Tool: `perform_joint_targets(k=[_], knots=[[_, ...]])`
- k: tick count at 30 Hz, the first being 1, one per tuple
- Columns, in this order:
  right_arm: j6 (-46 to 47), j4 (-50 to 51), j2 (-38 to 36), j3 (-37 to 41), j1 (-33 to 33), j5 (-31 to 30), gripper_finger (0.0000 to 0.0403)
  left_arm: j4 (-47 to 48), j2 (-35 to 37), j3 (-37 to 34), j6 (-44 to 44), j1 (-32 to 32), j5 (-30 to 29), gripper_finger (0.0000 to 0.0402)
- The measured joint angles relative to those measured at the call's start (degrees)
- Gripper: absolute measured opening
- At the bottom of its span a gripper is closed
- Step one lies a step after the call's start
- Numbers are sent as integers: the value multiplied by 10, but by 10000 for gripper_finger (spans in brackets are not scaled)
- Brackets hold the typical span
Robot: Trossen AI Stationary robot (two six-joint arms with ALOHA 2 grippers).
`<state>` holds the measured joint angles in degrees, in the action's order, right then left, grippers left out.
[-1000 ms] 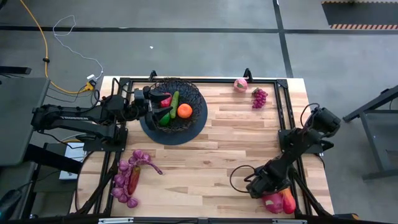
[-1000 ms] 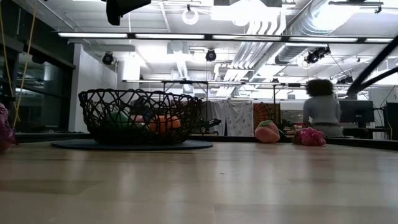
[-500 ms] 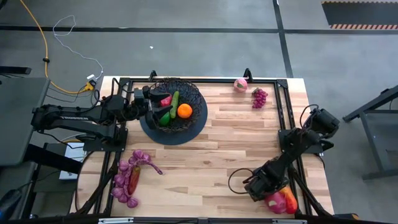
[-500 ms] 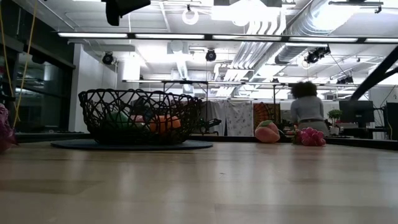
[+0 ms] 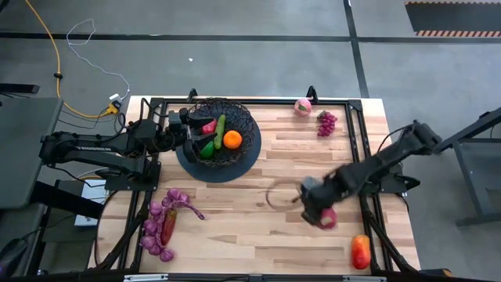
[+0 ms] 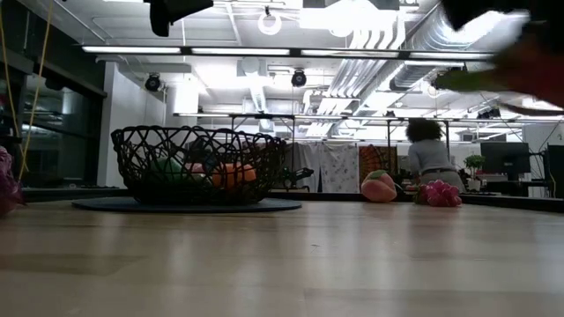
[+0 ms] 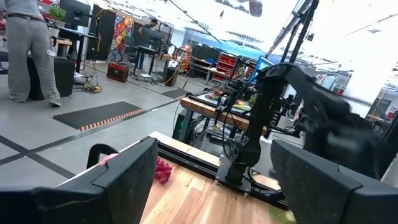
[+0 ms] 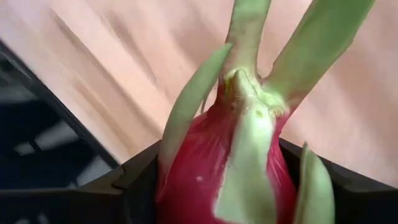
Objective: Build produce basket
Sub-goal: Put the red dragon fruit into the black wire basket
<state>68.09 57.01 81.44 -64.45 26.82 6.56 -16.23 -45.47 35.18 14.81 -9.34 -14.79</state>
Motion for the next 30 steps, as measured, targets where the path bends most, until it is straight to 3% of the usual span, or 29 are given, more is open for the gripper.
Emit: perform_joint_targets(k=[3,7,13,20,30], knots=[[-87,-43,-34,-4,-69,-47,257,0,0,0,0,0,0,303],[-234,-144,-47,-4,-162,-66,257,0,0,0,5,0,1,303],[-417,-371,-33,-4,-298,-45,257,0,0,0,79,0,26,303],[-474,-590,-31,-4,-384,34,257,1,0,0,101,0,27,303],[-482,-594,-30,-4,-390,41,257,1,0,0,78,0,4,303]])
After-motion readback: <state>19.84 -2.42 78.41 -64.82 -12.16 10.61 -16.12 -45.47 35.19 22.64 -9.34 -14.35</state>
